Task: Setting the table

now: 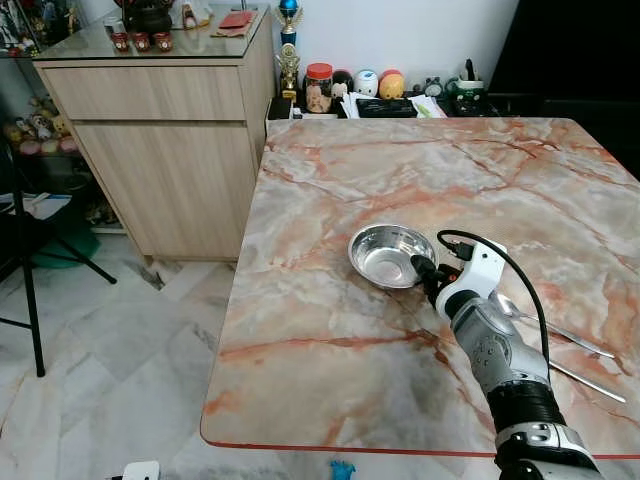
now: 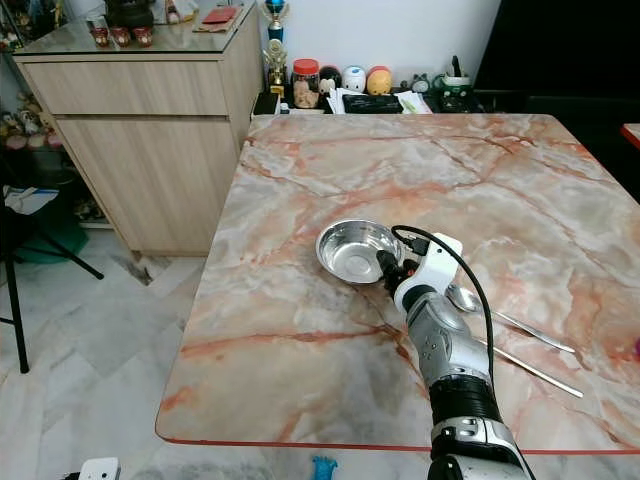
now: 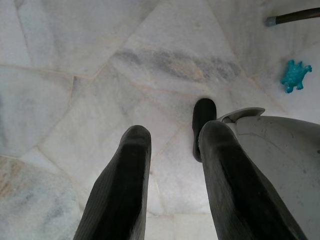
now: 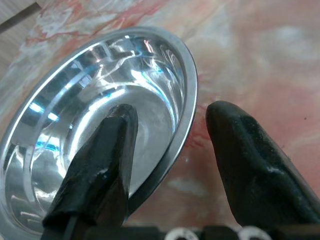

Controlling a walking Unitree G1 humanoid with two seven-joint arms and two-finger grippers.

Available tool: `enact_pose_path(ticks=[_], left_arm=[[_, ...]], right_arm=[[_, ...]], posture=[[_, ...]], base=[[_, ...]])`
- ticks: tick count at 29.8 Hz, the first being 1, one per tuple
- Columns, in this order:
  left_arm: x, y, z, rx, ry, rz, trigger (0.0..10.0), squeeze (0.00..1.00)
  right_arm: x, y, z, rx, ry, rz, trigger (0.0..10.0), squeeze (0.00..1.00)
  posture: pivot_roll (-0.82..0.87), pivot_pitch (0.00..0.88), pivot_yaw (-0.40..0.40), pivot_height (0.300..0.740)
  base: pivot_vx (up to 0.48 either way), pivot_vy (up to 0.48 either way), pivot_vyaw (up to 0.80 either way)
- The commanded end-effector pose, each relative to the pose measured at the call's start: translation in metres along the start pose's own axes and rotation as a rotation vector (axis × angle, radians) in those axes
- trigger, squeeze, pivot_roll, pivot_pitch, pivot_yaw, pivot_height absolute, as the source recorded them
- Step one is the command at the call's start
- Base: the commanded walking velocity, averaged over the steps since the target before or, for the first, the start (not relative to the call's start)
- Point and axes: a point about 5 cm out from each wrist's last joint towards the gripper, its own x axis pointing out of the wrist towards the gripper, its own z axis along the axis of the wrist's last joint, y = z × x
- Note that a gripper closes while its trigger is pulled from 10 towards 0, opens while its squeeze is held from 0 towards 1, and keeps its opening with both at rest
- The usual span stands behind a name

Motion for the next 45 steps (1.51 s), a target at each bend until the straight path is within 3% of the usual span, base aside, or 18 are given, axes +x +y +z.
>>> enact_pose_path(ticks=[1, 2, 3, 18, 35, 45], left_arm=[[-0.001, 0.003, -0.005, 0.018, 0.021, -0.001, 10.0, 0.00], [-0.001, 0.003, -0.005, 0.018, 0.021, -0.001, 10.0, 0.00], [-0.001, 0.003, -0.005, 0.018, 0.022, -0.001, 10.0, 0.00], [-0.001, 0.003, -0.004, 0.040, 0.015, -0.005, 10.0, 0.00], [-0.001, 0.002, -0.004, 0.048, 0.012, -0.010, 10.0, 0.00], [-0.001, 0.003, -0.005, 0.047, 0.013, -0.010, 10.0, 0.00]], right_arm=[[0.001, 0.001, 0.002, 0.014, -0.002, 0.000, 7.0, 0.00], [0.001, 0.001, 0.002, 0.013, 0.000, 0.000, 9.2, 0.00], [0.001, 0.001, 0.002, 0.013, 0.002, -0.001, 10.0, 0.00], [0.003, 0.002, 0.002, 0.028, -0.006, -0.002, 10.0, 0.00], [0.006, 0.009, 0.010, 0.205, -0.053, 0.032, 10.0, 0.00], [0.008, 0.010, 0.009, 0.251, -0.040, 0.030, 10.0, 0.00]], posture=[[0.05, 0.019, -0.005, 0.736], [0.05, 0.019, -0.005, 0.736], [0.05, 0.019, -0.005, 0.736], [0.05, 0.017, -0.007, 0.736], [0.06, 0.021, -0.009, 0.736], [0.06, 0.023, -0.008, 0.736]], base=[[0.000, 0.000, 0.00], [0.000, 0.000, 0.00], [0.000, 0.000, 0.00], [0.000, 0.000, 0.00], [0.000, 0.000, 0.00], [0.000, 0.000, 0.00]])
